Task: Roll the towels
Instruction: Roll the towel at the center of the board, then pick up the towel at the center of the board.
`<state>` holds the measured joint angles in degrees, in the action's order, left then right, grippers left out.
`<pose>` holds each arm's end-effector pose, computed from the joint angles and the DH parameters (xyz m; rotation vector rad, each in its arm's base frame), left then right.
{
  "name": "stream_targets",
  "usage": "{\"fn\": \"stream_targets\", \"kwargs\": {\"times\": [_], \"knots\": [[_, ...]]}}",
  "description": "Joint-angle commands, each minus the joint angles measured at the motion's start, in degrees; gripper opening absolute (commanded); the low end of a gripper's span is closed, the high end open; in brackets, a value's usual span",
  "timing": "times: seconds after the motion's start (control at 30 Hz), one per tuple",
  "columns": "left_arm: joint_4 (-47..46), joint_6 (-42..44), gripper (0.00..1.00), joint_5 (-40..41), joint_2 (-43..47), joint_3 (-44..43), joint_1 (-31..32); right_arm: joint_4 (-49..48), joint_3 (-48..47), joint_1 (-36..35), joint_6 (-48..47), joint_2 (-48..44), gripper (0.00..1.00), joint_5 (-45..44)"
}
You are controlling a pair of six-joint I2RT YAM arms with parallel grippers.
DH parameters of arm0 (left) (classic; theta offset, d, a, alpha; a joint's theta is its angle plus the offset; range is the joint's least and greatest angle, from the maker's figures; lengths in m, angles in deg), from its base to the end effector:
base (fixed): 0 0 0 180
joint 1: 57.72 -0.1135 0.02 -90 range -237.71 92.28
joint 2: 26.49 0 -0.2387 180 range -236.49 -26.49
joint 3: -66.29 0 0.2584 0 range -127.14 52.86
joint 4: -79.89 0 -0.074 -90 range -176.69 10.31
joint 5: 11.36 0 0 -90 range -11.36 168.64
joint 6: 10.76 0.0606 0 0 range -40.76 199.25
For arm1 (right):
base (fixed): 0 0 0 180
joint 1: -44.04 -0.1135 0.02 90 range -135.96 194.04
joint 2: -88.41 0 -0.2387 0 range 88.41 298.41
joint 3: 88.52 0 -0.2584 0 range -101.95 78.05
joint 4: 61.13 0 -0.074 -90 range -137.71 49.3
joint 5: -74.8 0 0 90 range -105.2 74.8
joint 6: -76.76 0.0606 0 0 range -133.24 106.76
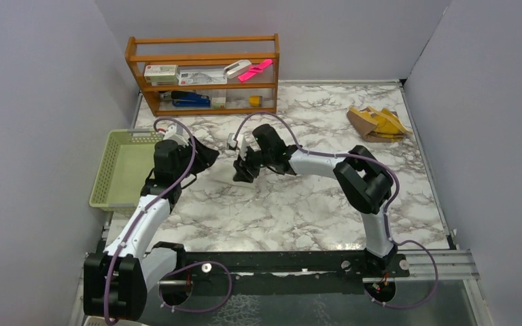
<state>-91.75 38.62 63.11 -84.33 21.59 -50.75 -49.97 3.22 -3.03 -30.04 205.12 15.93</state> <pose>0.2638 -0.0486 0.2083 -0.4034 1.9793 -0.8035 0.2846 0.3519 0.1234 -1.4578 1.7746 0.8920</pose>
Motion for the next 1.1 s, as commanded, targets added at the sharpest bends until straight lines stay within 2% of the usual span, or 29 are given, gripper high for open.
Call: {"fn": "stream_targets", "kwargs": {"times": [0.0,0.17,0.2,0.27,0.3,0.5,0.7,0.87,1.07], "knots": [[4.20,-3.54,0.47,-0.39,-0.33,2.06,0.16,4.56,-4.91,2.70,17.18,4.08,0.46,5.49],[2.44,-12.18,0.50,1.08,-0.37,6.79,2.20,0.97,-2.78,2.82,21.34,4.48,0.45,4.22],[1.79,-14.48,0.58,2.61,-0.16,7.90,3.04,0.39,-2.25,2.78,21.63,4.49,0.44,4.13],[0.24,-19.84,0.90,6.65,0.45,10.08,5.22,-1.29,-0.92,2.79,22.27,4.21,0.44,4.28],[-0.63,-21.92,0.98,8.50,0.54,10.93,6.25,-1.60,-0.53,2.85,22.33,4.09,0.44,4.24],[-2.30,-31.64,0.99,16.06,-1.95,11.09,12.01,-1.32,0.80,2.82,21.10,3.15,0.43,2.63],[-8.29,-39.88,0.99,20.46,-3.89,13.51,12.73,-2.21,2.77,2.82,20.36,1.64,0.43,3.27],[-15.21,-44.48,0.99,20.87,-7.80,16.10,12.73,-5.14,5.62,2.77,20.75,-0.05,0.43,5.92],[-22.26,-48.23,0.97,18.61,-17.38,16.25,13.10,-6.50,7.06,2.71,20.40,-1.33,0.43,8.31]]}}
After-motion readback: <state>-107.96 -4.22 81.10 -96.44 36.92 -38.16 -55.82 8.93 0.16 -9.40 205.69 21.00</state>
